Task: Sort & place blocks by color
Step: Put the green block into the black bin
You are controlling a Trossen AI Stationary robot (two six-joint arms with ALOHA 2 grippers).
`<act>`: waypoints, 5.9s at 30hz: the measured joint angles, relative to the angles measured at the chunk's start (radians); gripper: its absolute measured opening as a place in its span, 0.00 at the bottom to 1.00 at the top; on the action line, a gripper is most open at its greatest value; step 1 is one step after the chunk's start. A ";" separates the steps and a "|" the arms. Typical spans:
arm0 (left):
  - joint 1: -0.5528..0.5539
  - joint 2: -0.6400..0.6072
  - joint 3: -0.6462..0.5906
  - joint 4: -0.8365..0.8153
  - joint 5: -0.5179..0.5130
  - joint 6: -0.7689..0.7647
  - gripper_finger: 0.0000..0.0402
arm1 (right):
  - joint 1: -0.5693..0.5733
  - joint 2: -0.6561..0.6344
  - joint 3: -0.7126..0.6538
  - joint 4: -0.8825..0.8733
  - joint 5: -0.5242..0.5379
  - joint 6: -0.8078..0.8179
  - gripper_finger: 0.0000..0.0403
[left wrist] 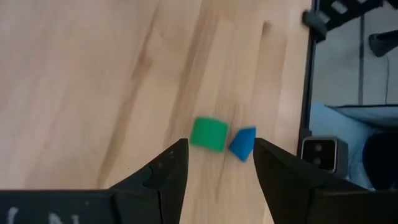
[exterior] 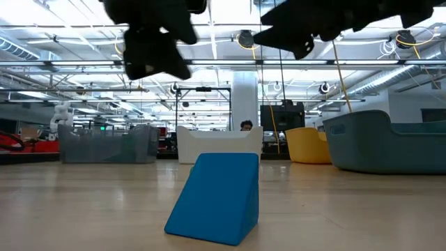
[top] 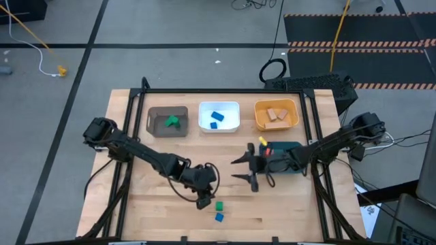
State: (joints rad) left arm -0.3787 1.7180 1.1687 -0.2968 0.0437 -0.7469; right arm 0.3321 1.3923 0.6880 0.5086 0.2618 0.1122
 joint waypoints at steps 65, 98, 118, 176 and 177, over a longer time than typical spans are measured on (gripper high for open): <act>-0.199 0.001 0.000 -0.276 -0.132 -0.399 0.45 | 0.025 0.536 0.332 -0.137 -0.387 -0.676 0.56; -0.199 0.001 0.000 -0.278 -0.133 -0.431 0.45 | 0.012 0.605 0.414 -0.175 -0.576 -0.937 0.56; -0.195 0.001 0.000 -0.277 -0.133 -0.417 0.45 | -0.032 0.668 0.414 -0.134 -0.685 -0.774 0.56; 0.076 0.001 0.000 0.190 -0.362 0.028 0.45 | -0.084 -0.088 0.390 -0.963 0.108 -0.230 0.28; 0.078 0.001 0.000 0.190 -0.360 0.028 0.45 | -0.084 -0.101 0.370 -0.958 0.108 -0.210 0.28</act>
State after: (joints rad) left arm -0.3007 1.7187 1.1690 -0.1070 -0.3167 -0.7193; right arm 0.2481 1.2917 1.0583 -0.4493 0.3702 -0.0981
